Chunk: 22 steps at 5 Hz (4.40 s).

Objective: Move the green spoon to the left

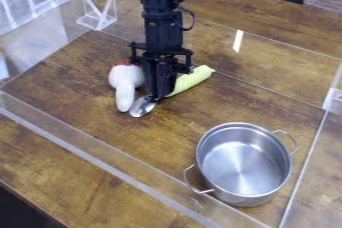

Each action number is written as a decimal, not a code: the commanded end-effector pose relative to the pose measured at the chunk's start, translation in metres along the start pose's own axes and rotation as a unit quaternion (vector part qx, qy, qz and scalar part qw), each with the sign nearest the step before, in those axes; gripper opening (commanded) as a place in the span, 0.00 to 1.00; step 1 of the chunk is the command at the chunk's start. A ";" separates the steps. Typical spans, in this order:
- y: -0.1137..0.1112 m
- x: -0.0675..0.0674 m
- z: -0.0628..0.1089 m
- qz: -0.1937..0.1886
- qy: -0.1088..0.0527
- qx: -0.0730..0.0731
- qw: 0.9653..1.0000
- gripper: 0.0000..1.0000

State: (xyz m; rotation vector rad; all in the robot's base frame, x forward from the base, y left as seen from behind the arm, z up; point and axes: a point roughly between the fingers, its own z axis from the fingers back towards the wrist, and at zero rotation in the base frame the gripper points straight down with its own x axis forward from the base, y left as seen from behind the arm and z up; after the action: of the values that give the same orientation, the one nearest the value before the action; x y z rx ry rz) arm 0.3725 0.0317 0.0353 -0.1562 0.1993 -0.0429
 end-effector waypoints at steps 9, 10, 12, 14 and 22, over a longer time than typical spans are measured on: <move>0.034 -0.029 0.098 0.002 -0.051 0.014 0.999 0.00; 0.027 -0.025 0.093 -0.006 -0.047 0.009 0.999 1.00; 0.022 -0.021 0.074 -0.008 -0.026 0.001 1.000 1.00; 0.012 -0.016 0.054 -0.017 -0.007 -0.003 1.000 1.00; -0.042 0.024 0.015 -0.060 -0.007 0.011 0.998 1.00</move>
State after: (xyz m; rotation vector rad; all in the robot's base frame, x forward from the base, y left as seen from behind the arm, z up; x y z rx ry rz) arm 0.3916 0.0052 0.0382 -0.1567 0.2226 -0.1191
